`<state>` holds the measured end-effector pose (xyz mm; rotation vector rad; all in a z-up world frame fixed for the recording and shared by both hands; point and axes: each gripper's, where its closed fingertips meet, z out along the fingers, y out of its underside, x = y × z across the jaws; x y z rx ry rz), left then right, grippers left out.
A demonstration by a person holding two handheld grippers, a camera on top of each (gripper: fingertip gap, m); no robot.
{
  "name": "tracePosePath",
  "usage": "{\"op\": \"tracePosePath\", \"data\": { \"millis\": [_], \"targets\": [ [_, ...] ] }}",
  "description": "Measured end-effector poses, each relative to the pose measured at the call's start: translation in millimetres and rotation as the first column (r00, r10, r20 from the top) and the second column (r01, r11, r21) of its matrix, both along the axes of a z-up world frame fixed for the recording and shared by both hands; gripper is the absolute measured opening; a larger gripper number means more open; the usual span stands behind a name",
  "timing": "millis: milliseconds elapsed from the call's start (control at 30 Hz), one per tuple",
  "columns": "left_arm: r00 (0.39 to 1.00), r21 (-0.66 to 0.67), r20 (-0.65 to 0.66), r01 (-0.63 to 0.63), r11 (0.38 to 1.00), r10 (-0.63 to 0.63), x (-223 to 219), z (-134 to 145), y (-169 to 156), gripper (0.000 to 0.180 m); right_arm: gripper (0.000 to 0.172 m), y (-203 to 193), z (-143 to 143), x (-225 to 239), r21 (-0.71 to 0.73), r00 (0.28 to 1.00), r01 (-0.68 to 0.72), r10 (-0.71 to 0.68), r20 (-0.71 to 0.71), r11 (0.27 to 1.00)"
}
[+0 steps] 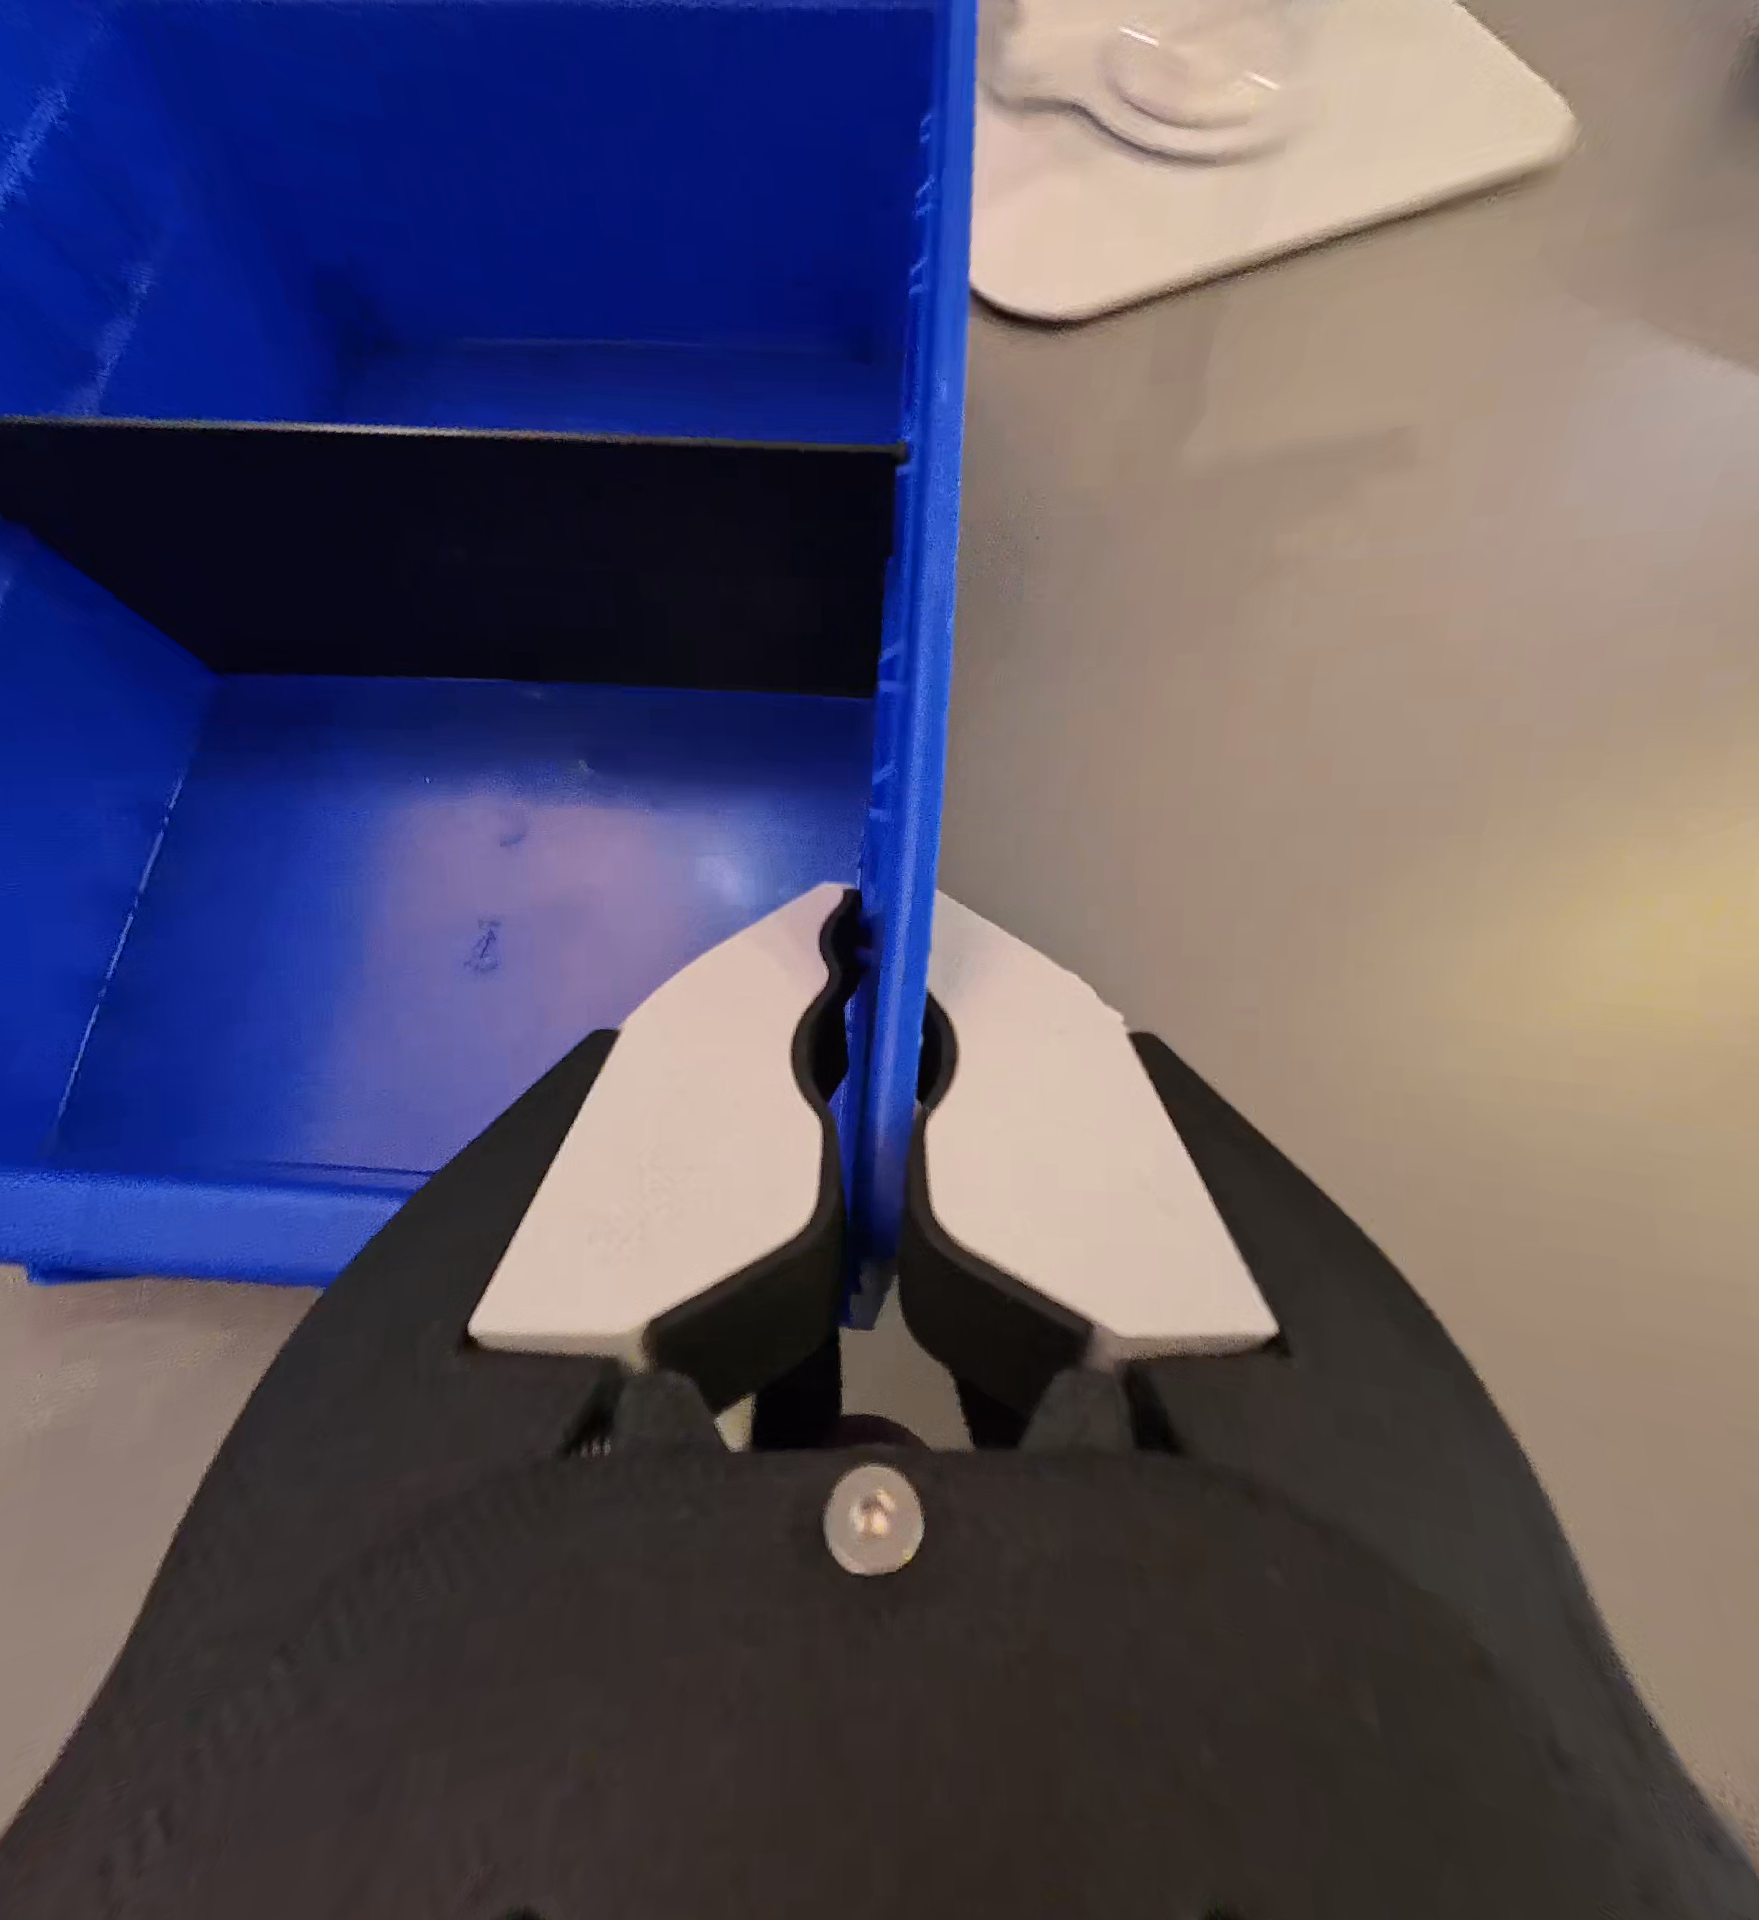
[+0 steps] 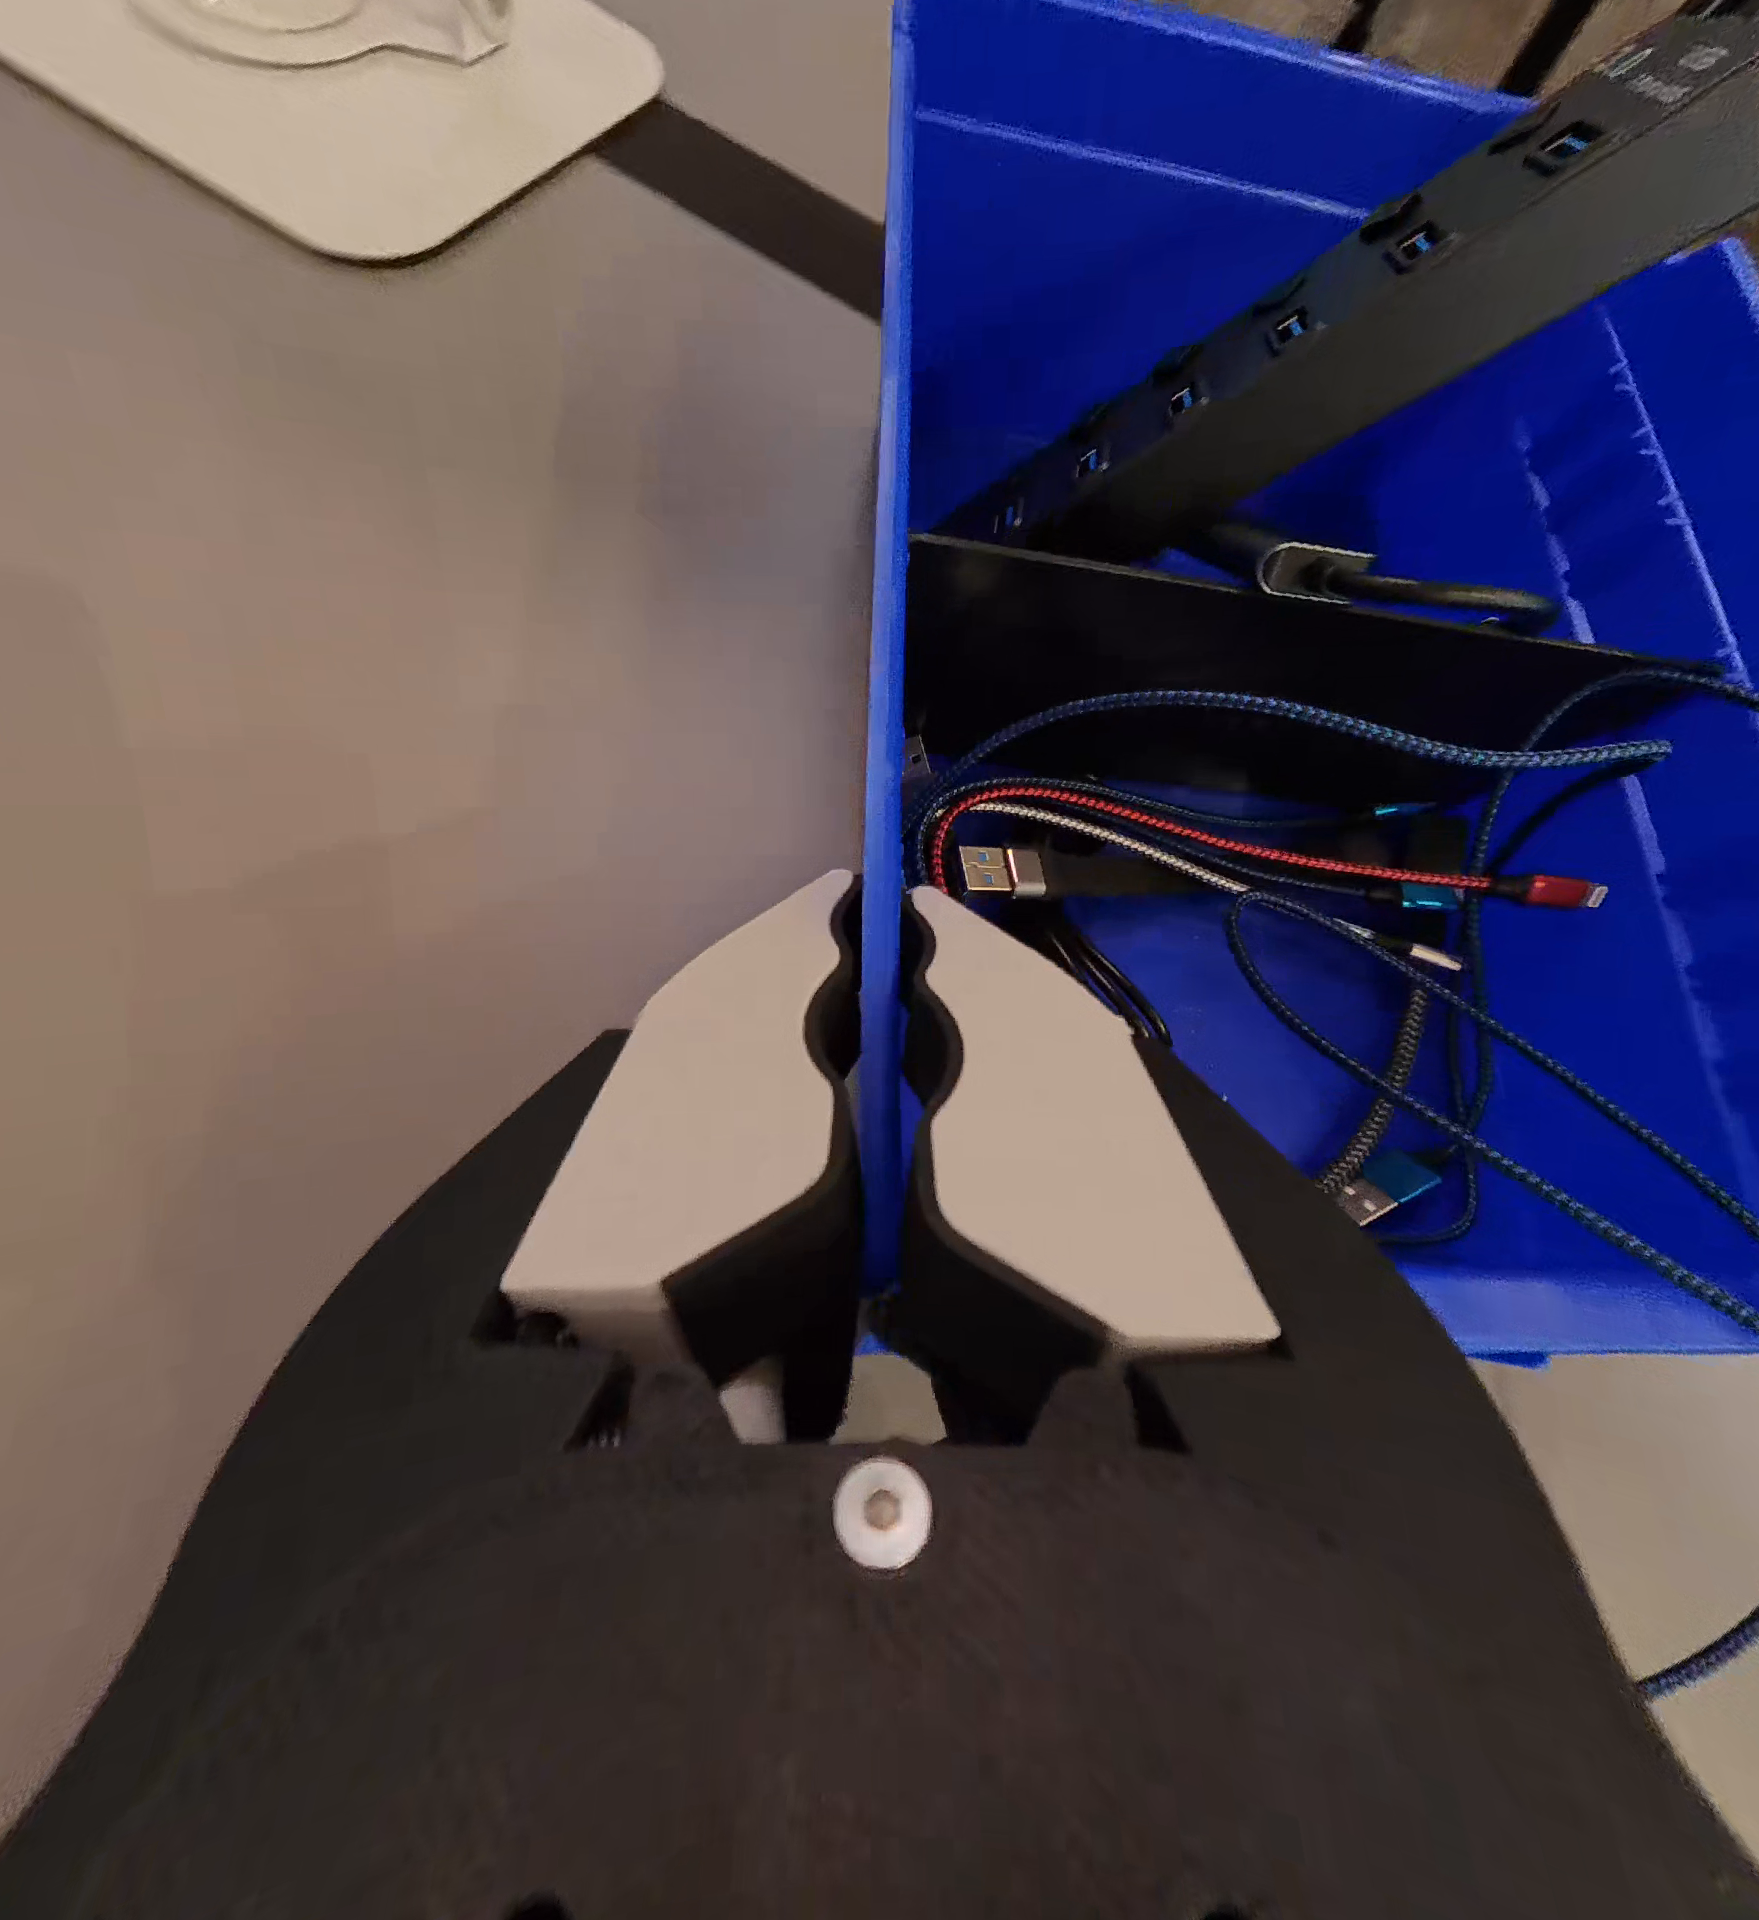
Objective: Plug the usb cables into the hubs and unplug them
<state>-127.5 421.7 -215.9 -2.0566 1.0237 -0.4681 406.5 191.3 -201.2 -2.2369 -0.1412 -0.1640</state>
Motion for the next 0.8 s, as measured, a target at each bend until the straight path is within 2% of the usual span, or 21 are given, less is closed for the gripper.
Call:
{"op": "tracePosePath", "data": {
  "millis": [100,200,300,400,500,633,700,800],
  "targets": [
    [0.986,-0.029,-0.004,0.168,0.985,-0.169,-16.1,-0.3,-51.2,0.005,0.004,-25.1,-0.1,-21.4,-0.006,0.993,-0.122,0.122,-0.003,0.992],
    [0.944,-0.066,0.013,0.329,0.942,-0.329,-30.9,-0.8,-107.2,0.006,0.004,-49.8,-0.2,-46.7,-0.006,0.964,-0.264,0.263,-0.025,0.965],
    [0.867,-0.100,0.031,0.497,0.862,-0.497,-38.4,0.3,-166.0,0.007,0.004,-68.2,-0.2,-74.8,-0.005,0.912,-0.407,0.405,-0.067,0.914],
    [0.757,-0.135,0.037,0.650,0.748,-0.652,-40.9,2.7,-221.2,0.007,0.004,-74.5,-0.2,-100.2,0.002,0.841,-0.533,0.530,-0.106,0.846],
    [0.657,-0.174,0.042,0.746,0.642,-0.752,-38.5,4.1,-265.7,0.008,0.005,-69.2,-0.5,-126.2,-0.010,0.762,-0.642,0.636,-0.120,0.767],
    [0.544,-0.187,0.060,0.830,0.526,-0.837,-28.5,2.1,-307.9,0.008,0.005,-47.5,-0.5,-158.0,0.001,0.653,-0.749,0.740,-0.162,0.662],
    [0.506,-0.181,0.064,0.853,0.489,-0.860,-18.8,1.7,-323.5,0.009,0.005,-32.0,-0.6,-177.1,0.000,0.603,-0.791,0.778,-0.178,0.612],
    [0.496,-0.143,0.041,0.862,0.487,-0.867,6.3,1.0,-334.7,0.008,0.007,-4.2,-0.9,-217.8,-0.005,0.532,-0.839,0.820,-0.209,0.543]
  ]
}}
